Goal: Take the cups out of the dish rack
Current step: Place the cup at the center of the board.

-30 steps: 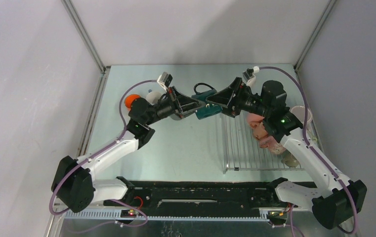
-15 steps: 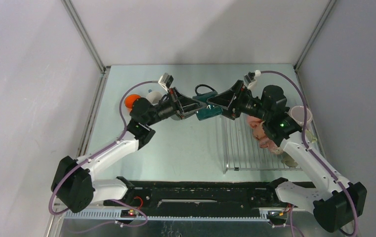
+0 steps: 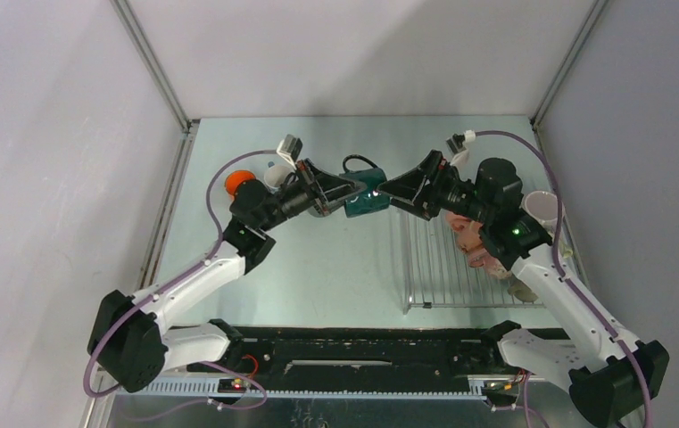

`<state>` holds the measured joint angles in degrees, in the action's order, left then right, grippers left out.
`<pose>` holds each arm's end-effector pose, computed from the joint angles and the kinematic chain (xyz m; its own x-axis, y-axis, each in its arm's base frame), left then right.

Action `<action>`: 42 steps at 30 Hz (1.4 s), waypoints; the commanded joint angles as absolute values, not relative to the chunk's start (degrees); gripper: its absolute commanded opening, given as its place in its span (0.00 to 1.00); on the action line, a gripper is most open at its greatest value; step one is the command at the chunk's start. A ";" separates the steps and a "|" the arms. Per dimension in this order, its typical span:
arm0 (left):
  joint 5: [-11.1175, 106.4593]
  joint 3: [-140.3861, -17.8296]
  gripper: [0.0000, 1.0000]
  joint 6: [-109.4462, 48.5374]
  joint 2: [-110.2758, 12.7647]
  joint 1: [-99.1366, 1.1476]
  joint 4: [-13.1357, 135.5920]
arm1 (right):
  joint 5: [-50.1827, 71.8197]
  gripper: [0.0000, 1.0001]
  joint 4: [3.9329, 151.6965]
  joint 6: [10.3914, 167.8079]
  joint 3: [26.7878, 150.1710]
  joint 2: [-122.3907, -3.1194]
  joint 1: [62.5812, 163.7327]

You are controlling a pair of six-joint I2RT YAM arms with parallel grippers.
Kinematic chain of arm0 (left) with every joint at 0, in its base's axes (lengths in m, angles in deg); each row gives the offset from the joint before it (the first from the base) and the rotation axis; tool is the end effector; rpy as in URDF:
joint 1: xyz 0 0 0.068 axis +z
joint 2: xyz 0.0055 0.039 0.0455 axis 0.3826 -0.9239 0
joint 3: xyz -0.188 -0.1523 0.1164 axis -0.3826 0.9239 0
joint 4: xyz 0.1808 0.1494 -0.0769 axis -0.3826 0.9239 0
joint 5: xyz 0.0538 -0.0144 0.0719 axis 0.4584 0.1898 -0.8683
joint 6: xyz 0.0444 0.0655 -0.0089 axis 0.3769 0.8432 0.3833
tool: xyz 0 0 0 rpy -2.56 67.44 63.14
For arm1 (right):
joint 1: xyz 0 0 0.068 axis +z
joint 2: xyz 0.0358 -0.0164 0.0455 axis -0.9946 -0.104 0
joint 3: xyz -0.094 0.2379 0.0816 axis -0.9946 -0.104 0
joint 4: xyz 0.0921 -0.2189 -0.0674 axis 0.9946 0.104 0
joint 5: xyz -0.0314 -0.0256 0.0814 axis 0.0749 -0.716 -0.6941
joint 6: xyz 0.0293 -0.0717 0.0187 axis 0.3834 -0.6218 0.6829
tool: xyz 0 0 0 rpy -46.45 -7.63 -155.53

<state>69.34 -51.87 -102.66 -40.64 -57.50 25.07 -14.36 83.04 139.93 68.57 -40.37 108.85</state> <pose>0.2123 -0.1903 0.3577 -0.8607 -0.4490 -0.2400 0.3195 -0.1093 -0.9413 0.2090 0.1377 0.3631 -0.7829 0.4202 -0.4589 -0.3318 0.3420 0.8792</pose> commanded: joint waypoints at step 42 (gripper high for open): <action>67.57 -53.98 0.00 -84.50 -28.63 -48.78 47.59 | -10.52 1.00 92.29 130.23 69.01 -37.58 108.46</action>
